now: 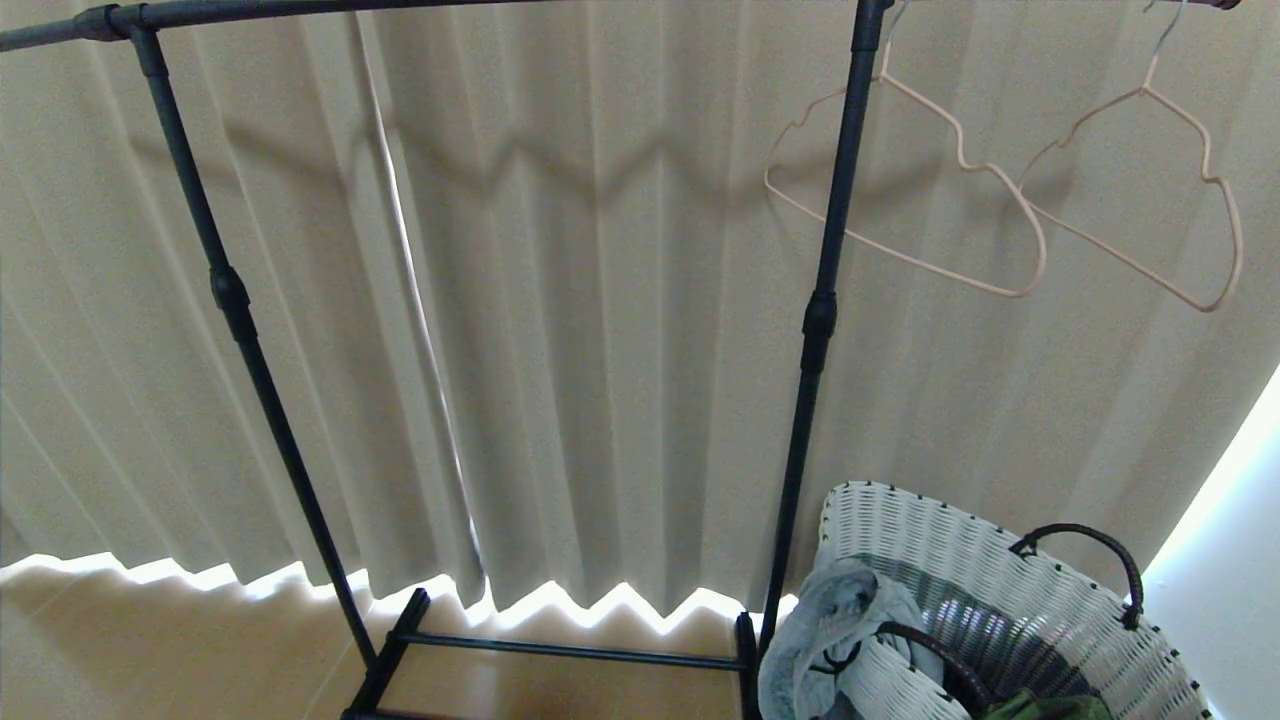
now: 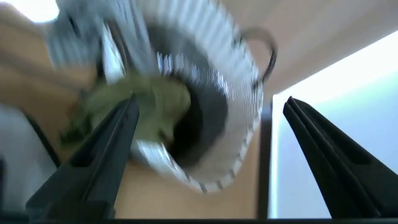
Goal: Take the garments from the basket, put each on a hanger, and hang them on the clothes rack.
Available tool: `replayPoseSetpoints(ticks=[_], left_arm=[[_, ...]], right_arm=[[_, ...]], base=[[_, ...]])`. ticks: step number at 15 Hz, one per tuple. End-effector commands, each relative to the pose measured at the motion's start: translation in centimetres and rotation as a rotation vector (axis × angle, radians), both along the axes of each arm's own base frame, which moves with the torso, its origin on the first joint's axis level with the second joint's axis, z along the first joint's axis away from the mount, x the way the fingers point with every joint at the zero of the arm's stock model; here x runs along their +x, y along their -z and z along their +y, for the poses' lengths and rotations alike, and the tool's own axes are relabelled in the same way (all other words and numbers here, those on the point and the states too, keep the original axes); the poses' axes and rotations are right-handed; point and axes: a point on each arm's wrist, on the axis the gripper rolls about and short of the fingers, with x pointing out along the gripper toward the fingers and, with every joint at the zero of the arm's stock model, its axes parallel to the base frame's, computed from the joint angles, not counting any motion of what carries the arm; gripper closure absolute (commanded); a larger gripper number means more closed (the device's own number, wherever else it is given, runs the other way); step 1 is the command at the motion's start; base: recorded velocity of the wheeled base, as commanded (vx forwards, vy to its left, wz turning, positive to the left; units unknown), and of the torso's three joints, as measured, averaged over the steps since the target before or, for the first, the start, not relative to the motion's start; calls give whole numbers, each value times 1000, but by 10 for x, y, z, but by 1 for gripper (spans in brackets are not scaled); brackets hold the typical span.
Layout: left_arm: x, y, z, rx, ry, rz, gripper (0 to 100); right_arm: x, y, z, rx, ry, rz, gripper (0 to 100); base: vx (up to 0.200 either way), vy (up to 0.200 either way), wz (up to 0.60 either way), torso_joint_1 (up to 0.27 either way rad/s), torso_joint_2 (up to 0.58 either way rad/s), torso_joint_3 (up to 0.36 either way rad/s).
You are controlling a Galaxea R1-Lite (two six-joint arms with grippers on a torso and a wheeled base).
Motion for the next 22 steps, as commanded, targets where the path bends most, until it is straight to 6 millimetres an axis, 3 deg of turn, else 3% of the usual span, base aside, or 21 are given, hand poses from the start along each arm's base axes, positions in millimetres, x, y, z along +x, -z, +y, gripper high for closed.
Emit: replayPoseSetpoints(ticks=[1, 3, 6, 13, 18, 21, 22], left_arm=[[0, 0, 0, 0, 0, -1, 0], [0, 0, 0, 0, -1, -1, 0], [0, 0, 0, -1, -1, -1, 0], [0, 0, 1, 1, -29, 0, 0], [0, 1, 1, 0, -40, 2, 0], [0, 1, 1, 0, -40, 2, 0], [0, 1, 1, 0, -40, 2, 0]], right_arm=[[30, 11, 0, -68, -3, 255, 0], [47, 23, 0, -79, -16, 413, 0], [61, 33, 2, -83, -42, 506, 0], [106, 53, -1, -135, -73, 537, 0], [129, 71, -12, -118, -6, 546, 0], [132, 72, -14, -115, 9, 532, 0], [132, 71, -14, -116, 8, 525, 100]], base=[[0, 0, 0, 0, 0, 0], [0, 0, 0, 0, 0, 0], [0, 0, 0, 0, 0, 0], [0, 0, 0, 0, 0, 0], [0, 0, 0, 0, 0, 0], [0, 0, 0, 0, 0, 0], [0, 0, 0, 0, 0, 0]])
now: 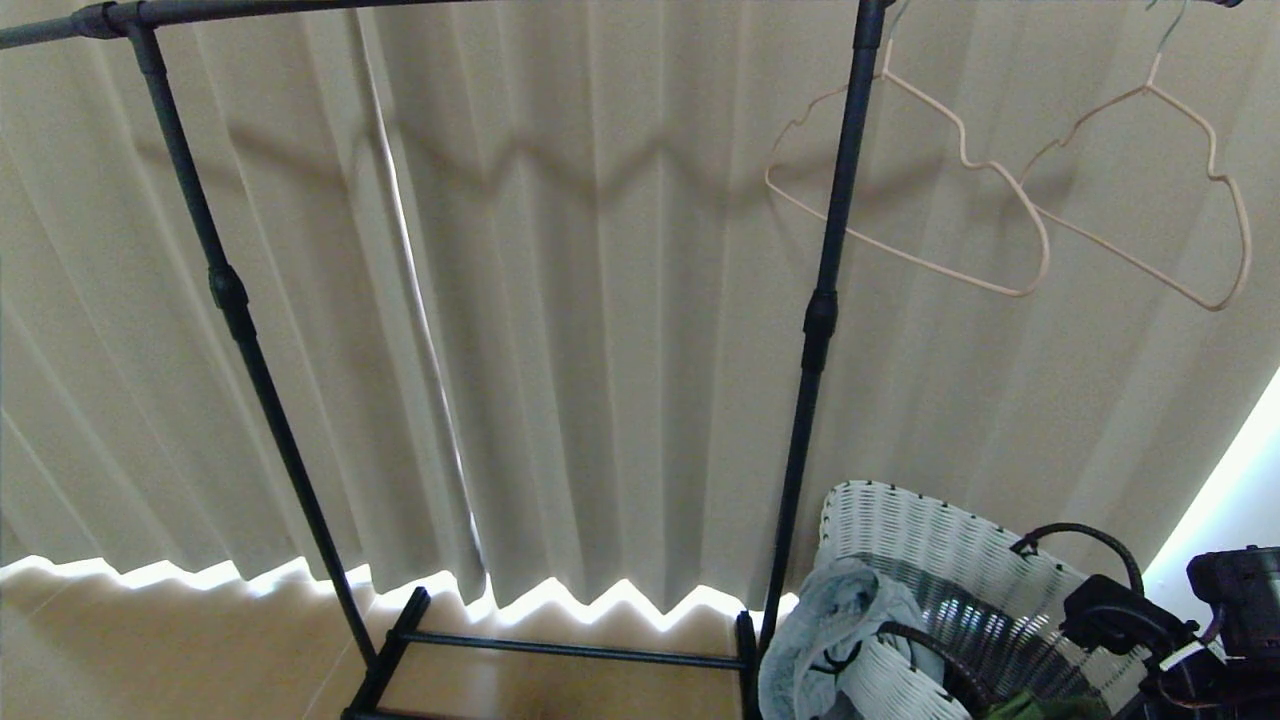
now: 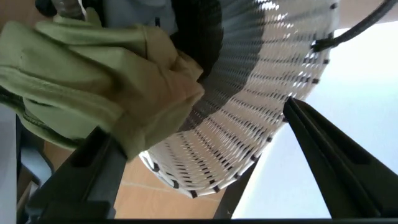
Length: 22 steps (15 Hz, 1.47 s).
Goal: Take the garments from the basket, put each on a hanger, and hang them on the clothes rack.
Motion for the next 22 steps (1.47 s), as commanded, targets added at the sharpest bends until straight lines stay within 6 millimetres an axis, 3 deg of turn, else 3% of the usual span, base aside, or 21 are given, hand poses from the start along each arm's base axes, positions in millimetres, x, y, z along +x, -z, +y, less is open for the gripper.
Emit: replayPoseSetpoints(ticks=[1, 5, 15, 22], left_arm=[[0, 0, 0, 1, 0, -2, 0], [0, 0, 0, 0, 0, 0, 0], [0, 0, 0, 0, 3, 0, 0], [0, 0, 0, 0, 3, 0, 0]], right_arm=[[1, 3, 0, 2, 2, 17, 100], [-1, -5, 1, 2, -4, -37, 100], [-54, -79, 7, 149, -71, -574, 100], [-64, -85, 8, 149, -85, -635, 100]], base=[[0, 0, 0, 0, 0, 0], [0, 0, 0, 0, 0, 0], [-20, 0, 0, 0, 0, 0], [-200, 0, 0, 3, 4, 0]])
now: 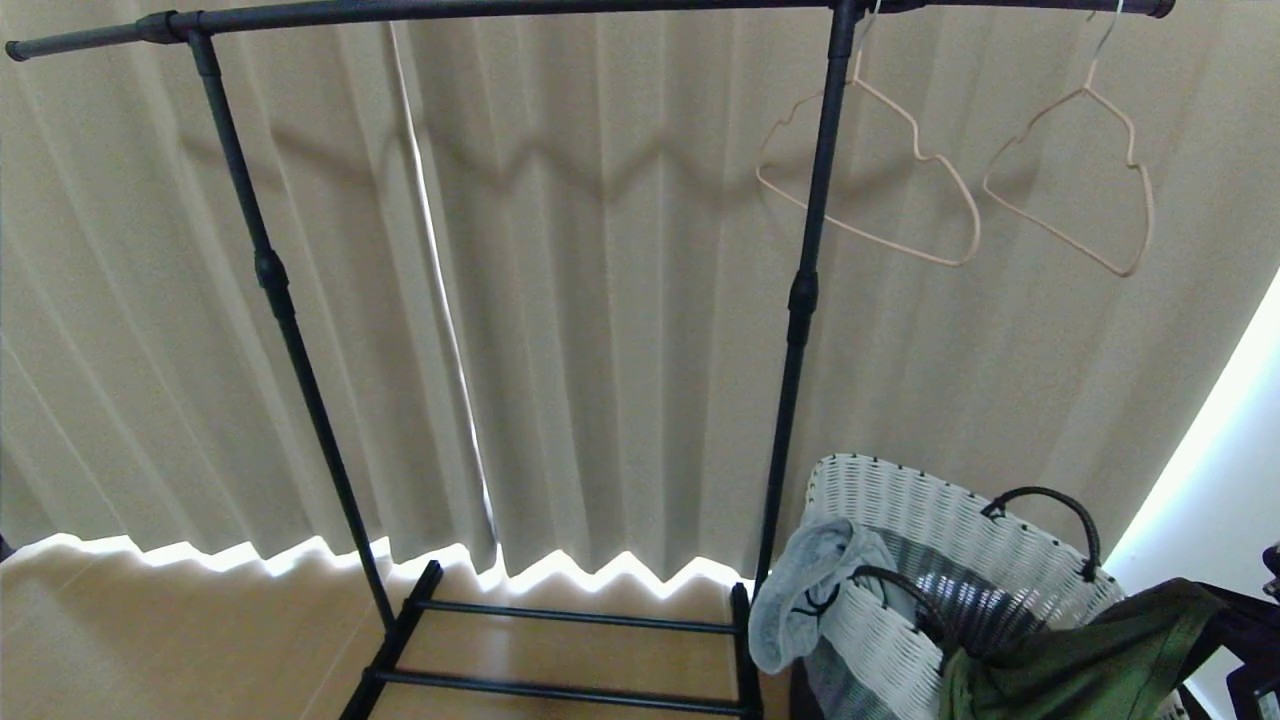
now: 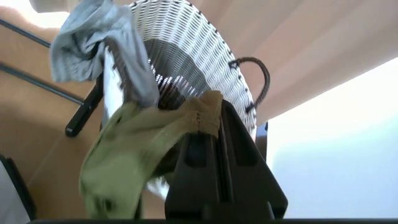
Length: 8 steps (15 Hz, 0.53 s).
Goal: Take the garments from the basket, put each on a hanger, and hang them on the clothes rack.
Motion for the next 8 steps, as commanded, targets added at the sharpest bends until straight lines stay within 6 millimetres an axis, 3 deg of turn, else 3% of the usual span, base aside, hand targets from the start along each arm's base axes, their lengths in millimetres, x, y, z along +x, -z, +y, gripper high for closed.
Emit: replayPoseSetpoints(ticks=[1, 8], left_arm=[[0, 0, 0, 0, 0, -1, 0], [0, 0, 0, 0, -2, -1, 0]], right_arm=[[-3, -2, 0, -1, 1, -18, 100], [-2, -1, 0, 0, -2, -15, 100]], base=[[-200, 0, 0, 2, -2, 2], [0, 0, 0, 0, 0, 0]])
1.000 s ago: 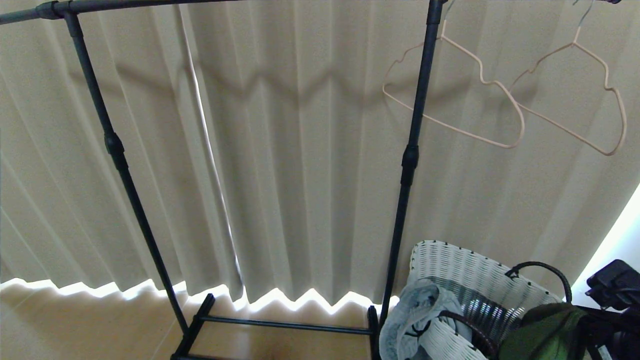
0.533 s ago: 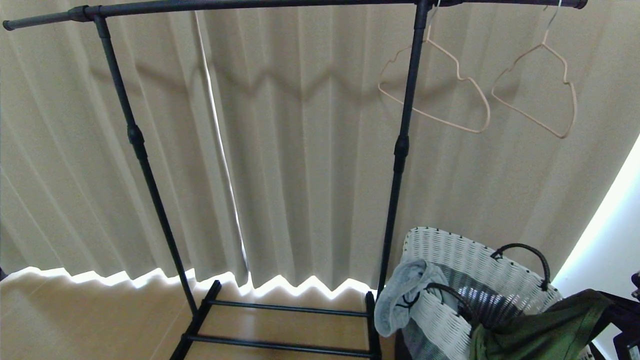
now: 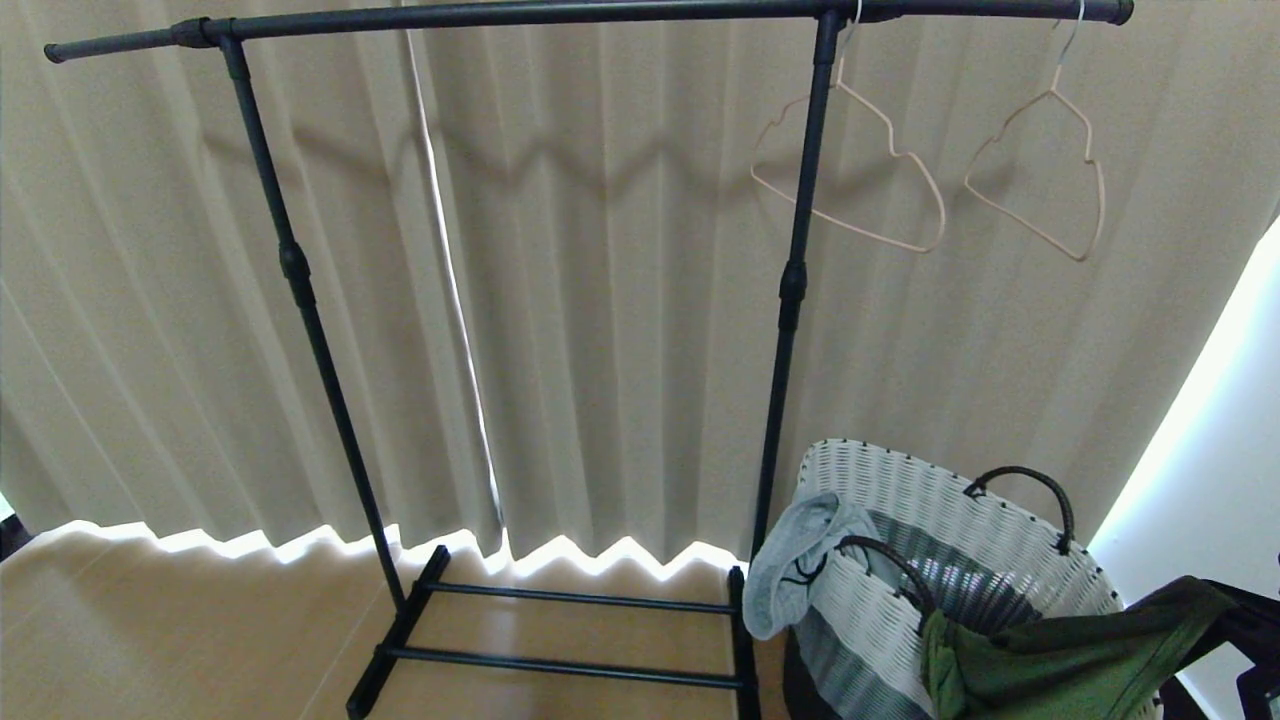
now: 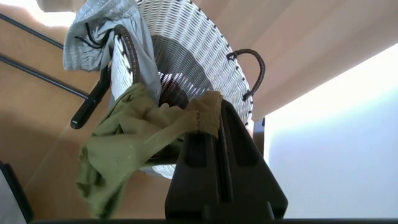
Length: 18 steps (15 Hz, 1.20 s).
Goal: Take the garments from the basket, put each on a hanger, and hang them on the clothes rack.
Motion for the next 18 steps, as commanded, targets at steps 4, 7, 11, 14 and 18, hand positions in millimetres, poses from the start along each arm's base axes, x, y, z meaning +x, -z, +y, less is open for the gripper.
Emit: replayPoseSetpoints(ticks=[4, 7, 11, 14, 18], left_arm=[[0, 0, 0, 0, -1, 0, 0], [0, 0, 0, 0, -2, 0, 0], [0, 0, 0, 3, 1, -1, 0], [0, 0, 0, -3, -1, -1, 0], [0, 0, 0, 56, 8, -4, 0]], right_arm=[[0, 1, 0, 0, -4, 6, 100], [-1, 2, 0, 1, -4, 9, 100], [0, 1, 0, -1, -4, 3, 100], [0, 1, 1, -1, -8, 3, 100], [1, 0, 1, -1, -14, 4, 100]], base=[[0, 100, 0, 1, 0, 0], [0, 200, 0, 5, -2, 4], [0, 50, 0, 2, 1, 2], [0, 0, 0, 0, 0, 0], [0, 0, 0, 0, 0, 0]])
